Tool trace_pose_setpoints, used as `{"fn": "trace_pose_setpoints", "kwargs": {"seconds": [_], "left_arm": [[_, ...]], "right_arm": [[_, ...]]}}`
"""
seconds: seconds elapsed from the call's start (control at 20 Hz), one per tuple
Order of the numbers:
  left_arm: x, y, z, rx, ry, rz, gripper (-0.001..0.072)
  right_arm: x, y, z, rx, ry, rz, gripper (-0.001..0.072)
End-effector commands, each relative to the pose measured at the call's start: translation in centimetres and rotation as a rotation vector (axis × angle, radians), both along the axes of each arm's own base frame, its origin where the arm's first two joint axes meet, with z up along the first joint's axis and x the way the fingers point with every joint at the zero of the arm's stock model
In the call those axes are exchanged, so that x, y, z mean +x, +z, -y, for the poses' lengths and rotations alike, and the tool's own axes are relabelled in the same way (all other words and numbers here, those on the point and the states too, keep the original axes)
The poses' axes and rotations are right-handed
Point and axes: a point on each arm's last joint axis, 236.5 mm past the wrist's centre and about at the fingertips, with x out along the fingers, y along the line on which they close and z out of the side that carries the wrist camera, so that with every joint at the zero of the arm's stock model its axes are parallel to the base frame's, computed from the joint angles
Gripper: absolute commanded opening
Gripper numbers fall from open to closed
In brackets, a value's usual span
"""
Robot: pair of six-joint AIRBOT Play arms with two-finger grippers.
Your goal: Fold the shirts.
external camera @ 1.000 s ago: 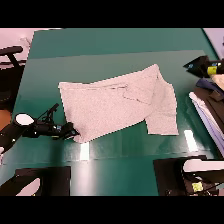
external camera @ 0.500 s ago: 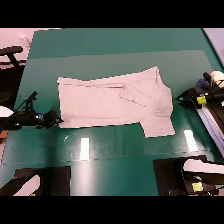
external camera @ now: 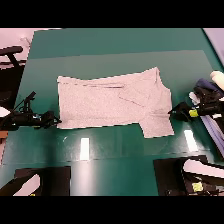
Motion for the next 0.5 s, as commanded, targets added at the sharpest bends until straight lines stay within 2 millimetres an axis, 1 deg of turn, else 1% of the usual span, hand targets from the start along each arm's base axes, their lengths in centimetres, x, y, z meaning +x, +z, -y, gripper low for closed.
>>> {"fn": "trace_pose_setpoints", "kwargs": {"seconds": [0.0,0.1,0.15,0.25,0.3,0.4,0.45], "left_arm": [[-0.2,0.1,0.1,-0.005,-0.008,-0.007,0.0021],[-0.3,0.1,0.1,-0.006,-0.009,-0.008,0.0021],[-0.4,0.1,0.2,-0.01,-0.013,-0.013,0.0021],[-0.5,0.3,0.5,-0.025,-0.018,-0.016,0.002],[-0.5,0.5,0.9,-0.042,-0.024,-0.011,0.002],[-0.4,1.9,1.7,-0.079,-0.055,0.006,0.0019],[0.0,3.3,1.9,-0.091,-0.068,0.031,0.0019]], "right_arm": [[0.4,-1.0,-1.4,-0.005,-0.015,0.011,0.0449],[1.2,-1.1,-2.1,-0.008,-0.014,0.03,0.0445],[1.6,-1.1,-2.5,-0.008,-0.013,0.04,0.0408],[2.6,-0.7,-3.2,0.004,-0.028,0.067,0.0162],[3.0,-0.3,-3.3,0.014,-0.04,0.08,0.0013],[3.6,1.4,-3.5,0.019,-0.046,0.127,0.0013],[3.9,2.9,-3.5,0.014,-0.031,0.166,0.0013]]}}
